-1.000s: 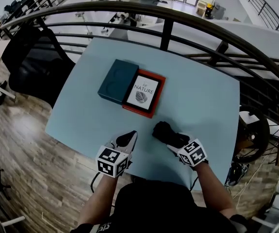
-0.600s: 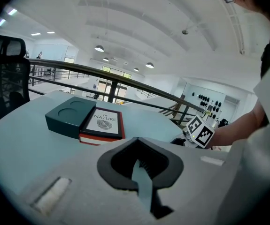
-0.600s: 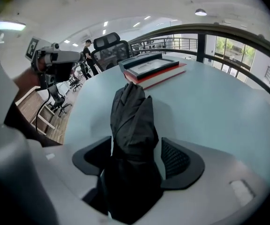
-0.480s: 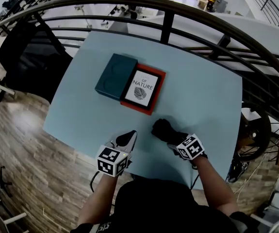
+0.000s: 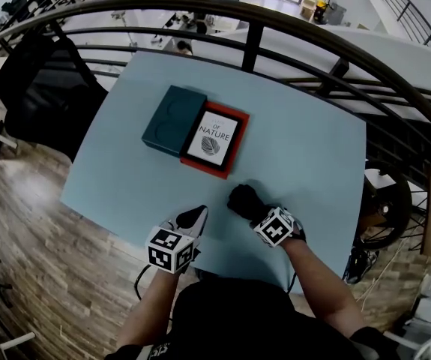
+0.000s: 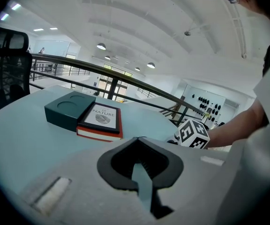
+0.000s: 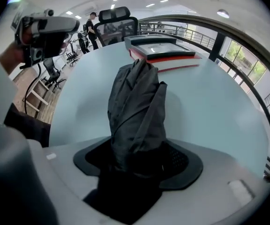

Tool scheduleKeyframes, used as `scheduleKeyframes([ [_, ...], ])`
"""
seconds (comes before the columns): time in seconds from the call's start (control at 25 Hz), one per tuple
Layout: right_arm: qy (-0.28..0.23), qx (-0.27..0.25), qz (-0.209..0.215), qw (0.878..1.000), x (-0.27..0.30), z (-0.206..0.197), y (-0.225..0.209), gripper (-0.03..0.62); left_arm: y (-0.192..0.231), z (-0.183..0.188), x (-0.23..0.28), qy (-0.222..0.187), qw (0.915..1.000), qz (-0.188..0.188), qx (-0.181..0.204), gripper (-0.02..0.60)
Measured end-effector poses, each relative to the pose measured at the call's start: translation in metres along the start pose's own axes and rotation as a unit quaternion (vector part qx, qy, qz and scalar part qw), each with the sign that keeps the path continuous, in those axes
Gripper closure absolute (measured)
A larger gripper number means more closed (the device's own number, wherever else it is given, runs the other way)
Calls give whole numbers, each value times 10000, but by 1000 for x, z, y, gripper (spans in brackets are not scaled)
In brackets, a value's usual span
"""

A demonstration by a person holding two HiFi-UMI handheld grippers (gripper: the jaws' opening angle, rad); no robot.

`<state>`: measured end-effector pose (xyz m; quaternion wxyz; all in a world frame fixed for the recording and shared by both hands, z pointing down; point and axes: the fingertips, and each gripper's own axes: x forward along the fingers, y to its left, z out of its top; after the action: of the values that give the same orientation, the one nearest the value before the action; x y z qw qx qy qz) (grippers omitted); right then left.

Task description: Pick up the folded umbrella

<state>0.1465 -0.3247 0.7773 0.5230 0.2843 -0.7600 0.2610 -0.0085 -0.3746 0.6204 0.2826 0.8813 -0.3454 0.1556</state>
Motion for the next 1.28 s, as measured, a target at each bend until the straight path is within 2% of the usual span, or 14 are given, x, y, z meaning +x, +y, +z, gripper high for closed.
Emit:
scheduleKeyframes([
  [0.12, -167, 61, -10, 9998, 0, -1, -3, 293, -12, -3, 3, -16, 9999, -147, -81, 574],
  [0.28, -158, 60, -54, 9998, -2, -1, -13, 333, -20, 3, 3, -60, 9997, -242, 44, 574],
  [0.48, -68, 119, 51, 9999, -19, -13, -8, 338, -9, 15, -21, -212, 9996, -34, 202, 574],
  [0.64, 62, 185, 102, 9998, -21, -26, -2, 336, 2, 6, -41, -233, 9996, 159, 82, 574],
  [0.88, -173, 385, -367, 9984, -14, -26, -3, 324, 12, -15, -67, -222, 9992, 332, -103, 574],
  [1.12, -188, 522, -476, 9973, -16, -32, -4, 337, 4, -17, -90, -417, 9986, 318, -80, 574],
  [1.2, -314, 631, -574, 9959, -17, -34, 2, 344, 0, -18, -102, -480, 9984, 298, -19, 574],
  [1.28, -545, 871, -474, 9936, -18, -30, 14, 344, -1, -17, -116, -563, 9979, 304, -20, 574],
])
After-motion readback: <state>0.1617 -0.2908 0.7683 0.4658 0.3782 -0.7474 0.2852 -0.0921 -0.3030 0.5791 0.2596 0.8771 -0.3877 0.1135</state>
